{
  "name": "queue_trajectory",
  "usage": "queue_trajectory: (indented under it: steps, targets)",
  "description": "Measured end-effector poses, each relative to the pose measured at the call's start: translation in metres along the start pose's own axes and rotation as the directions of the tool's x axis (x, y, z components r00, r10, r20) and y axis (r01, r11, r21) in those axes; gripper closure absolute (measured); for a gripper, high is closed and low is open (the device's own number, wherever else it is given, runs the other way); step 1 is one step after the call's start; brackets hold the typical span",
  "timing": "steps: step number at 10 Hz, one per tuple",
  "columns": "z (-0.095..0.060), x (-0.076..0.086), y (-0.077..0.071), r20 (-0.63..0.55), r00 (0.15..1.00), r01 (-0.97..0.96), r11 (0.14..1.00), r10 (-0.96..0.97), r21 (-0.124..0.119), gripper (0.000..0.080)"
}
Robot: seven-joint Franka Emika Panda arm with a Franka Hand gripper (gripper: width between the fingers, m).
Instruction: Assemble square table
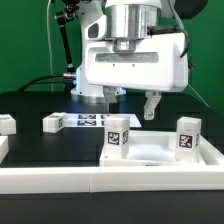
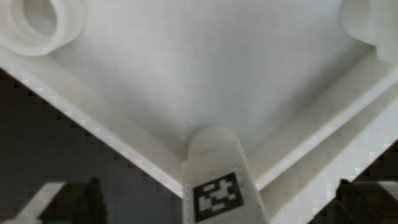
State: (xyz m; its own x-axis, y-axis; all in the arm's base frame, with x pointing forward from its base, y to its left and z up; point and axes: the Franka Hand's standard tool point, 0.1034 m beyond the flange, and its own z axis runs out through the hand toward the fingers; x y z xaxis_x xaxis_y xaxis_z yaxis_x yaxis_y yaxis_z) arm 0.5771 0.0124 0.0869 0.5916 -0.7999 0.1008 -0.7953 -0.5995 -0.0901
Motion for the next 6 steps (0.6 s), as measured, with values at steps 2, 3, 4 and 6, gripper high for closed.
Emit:
queue_trajectory:
  steps: [2, 3, 4, 6]
  targets:
    - [0.001, -0.019, 0.010, 0.009, 0.991, -0.131, 0.991, 0.131, -0.001, 0.0150]
    - [0.002, -0.025, 0.013, -0.007, 0.986, -0.168, 0.986, 0.168, 0.022, 0.0150]
    - [0.003, -0.026, 0.014, -0.005, 0.985, -0.174, 0.985, 0.174, 0.022, 0.0150]
    - [0.004, -0.028, 0.013, 0.005, 0.961, -0.277, 0.961, 0.277, 0.027, 0.0150]
